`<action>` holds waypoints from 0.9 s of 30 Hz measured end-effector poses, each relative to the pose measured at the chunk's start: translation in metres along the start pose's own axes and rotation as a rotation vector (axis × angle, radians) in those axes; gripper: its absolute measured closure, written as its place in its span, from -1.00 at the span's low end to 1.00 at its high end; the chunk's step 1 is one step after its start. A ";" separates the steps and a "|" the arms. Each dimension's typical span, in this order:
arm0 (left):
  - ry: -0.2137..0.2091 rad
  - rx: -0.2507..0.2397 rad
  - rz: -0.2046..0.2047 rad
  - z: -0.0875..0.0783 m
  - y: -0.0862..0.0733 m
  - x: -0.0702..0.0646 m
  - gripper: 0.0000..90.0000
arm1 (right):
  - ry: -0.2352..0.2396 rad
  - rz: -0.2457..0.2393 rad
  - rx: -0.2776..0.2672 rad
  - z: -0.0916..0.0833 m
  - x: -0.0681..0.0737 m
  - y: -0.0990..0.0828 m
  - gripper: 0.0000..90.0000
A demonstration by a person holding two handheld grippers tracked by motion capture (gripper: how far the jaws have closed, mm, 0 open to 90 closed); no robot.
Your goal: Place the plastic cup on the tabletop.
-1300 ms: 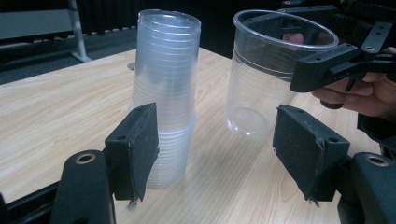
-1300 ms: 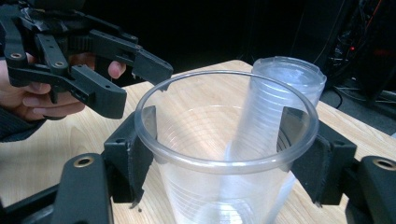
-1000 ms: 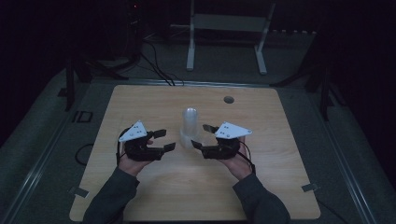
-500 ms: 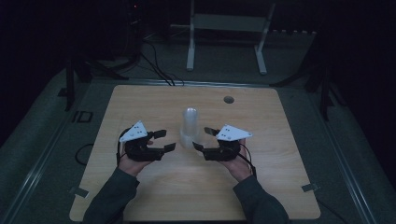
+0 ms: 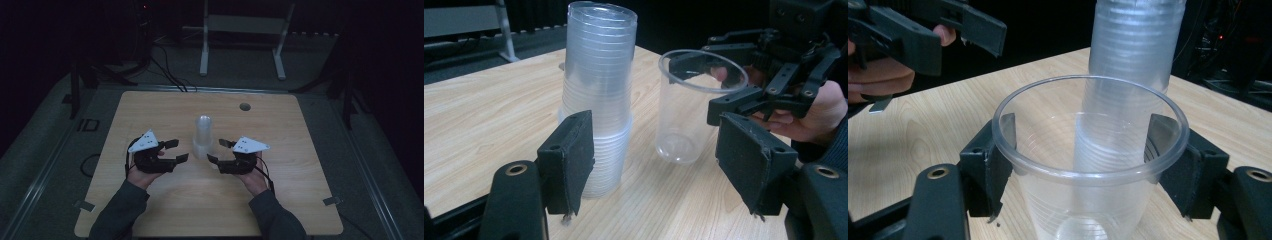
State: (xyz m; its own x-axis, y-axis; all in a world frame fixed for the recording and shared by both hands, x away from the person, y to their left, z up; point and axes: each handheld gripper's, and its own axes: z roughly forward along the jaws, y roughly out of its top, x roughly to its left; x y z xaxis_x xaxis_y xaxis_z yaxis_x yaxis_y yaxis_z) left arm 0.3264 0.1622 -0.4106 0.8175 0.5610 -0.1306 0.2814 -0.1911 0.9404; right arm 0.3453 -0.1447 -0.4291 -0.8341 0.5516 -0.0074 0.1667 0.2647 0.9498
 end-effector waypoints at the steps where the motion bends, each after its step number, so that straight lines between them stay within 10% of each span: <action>1: 0.000 0.000 -0.001 0.000 0.000 0.000 -0.30 | -0.001 0.003 0.001 0.001 -0.001 -0.002 -0.35; 27: -0.002 0.006 0.001 0.002 -0.001 -0.001 -0.29 | -0.006 0.040 0.024 0.010 -0.011 -0.024 -0.35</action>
State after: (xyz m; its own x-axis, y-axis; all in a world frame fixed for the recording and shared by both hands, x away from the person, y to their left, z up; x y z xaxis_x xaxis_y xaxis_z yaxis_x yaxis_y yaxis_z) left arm 0.3261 0.1604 -0.4119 0.8188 0.5590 -0.1305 0.2839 -0.1968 0.9384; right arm 0.3558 -0.1494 -0.4554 -0.8232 0.5670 0.0281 0.2122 0.2613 0.9416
